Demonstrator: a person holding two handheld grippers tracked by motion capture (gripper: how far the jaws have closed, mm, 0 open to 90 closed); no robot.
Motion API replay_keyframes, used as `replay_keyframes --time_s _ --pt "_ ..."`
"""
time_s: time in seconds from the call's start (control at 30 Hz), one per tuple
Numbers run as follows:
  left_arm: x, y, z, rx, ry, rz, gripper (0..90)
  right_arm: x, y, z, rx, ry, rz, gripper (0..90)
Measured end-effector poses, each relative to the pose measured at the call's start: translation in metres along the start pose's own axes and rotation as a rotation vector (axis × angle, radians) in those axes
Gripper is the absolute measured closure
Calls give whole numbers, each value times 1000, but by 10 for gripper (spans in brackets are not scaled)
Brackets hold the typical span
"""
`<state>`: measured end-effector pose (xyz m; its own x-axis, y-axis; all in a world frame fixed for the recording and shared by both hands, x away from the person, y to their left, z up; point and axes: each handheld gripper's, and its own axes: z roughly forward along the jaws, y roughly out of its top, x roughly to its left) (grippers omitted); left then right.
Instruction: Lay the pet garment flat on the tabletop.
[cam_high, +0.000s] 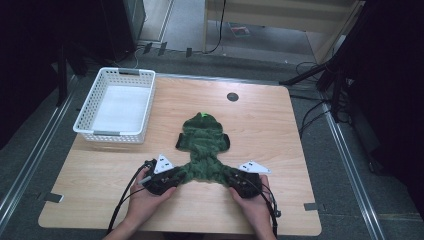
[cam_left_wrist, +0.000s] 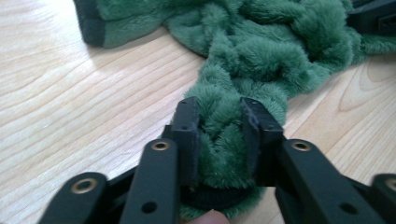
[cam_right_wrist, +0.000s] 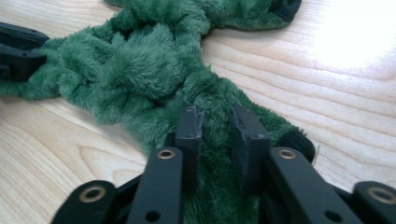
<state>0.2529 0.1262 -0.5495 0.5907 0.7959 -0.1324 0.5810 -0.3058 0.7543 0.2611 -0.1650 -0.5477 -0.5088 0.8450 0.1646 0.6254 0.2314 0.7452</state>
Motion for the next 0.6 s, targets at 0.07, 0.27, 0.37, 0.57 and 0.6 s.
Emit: replay_keyframes --time_s 0.07,0.27,0.37,0.57,0.6 --pt "3 0 -1 -3 3 -14 753 -2 0 -1 9 7 5 789" --pt "16 -2 -5 -15 6 -58 818 -1 0 -5 29 -6 7 803" --pt "19 -2 -7 -14 1 -69 811 0 -1 -8 37 -3 8 796" --pt "22 -1 -13 -64 -32 -120 660 4 -1 -15 33 -28 -14 738" --pt "22 0 -16 -81 -42 -127 629 5 0 -17 18 -30 -10 712"
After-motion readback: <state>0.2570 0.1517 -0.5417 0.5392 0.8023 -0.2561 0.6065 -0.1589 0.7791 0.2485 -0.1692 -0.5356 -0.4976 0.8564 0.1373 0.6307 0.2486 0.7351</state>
